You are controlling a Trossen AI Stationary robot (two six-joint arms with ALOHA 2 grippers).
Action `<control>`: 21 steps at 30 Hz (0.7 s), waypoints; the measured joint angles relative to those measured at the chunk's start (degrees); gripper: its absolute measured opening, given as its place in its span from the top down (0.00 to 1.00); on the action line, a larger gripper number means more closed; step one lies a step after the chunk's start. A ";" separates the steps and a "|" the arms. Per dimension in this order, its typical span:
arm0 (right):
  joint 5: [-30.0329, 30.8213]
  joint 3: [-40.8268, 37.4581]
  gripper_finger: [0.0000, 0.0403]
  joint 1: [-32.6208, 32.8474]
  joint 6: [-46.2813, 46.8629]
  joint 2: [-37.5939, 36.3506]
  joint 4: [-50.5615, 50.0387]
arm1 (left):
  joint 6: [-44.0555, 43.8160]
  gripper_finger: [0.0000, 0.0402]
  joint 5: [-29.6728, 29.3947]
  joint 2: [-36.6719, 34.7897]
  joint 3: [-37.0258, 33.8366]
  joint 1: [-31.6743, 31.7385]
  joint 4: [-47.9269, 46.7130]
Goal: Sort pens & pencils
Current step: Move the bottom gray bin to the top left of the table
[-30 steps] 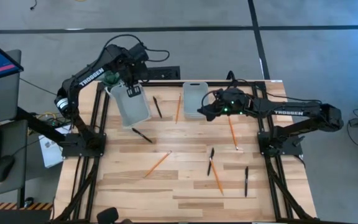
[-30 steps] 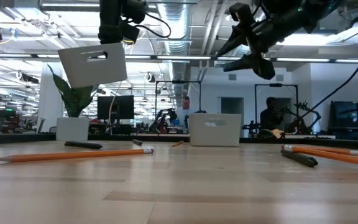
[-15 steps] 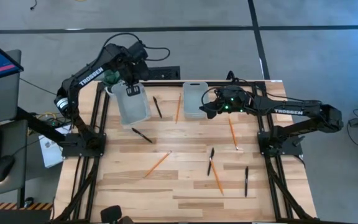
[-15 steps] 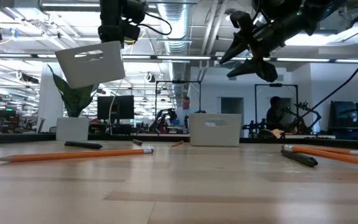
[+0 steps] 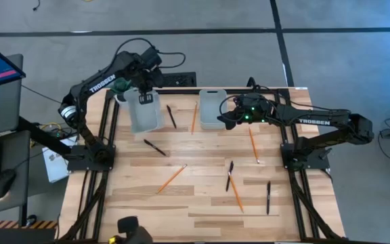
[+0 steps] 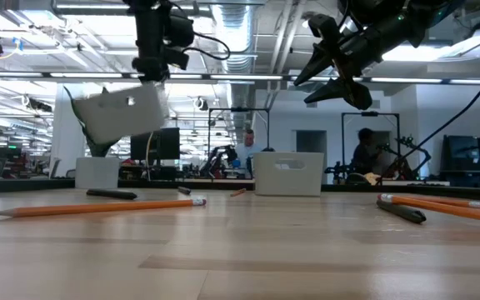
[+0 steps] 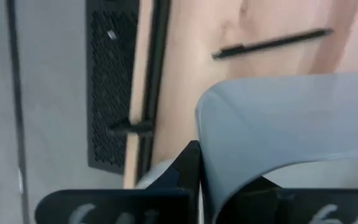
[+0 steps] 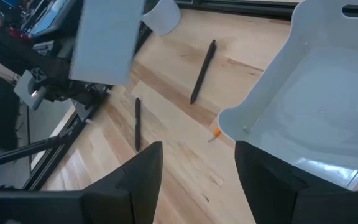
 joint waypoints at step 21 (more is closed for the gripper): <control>1.01 0.00 0.45 0.57 0.00 0.00 -0.39 | 2.58 1.00 -5.50 14.01 -1.68 -0.48 3.03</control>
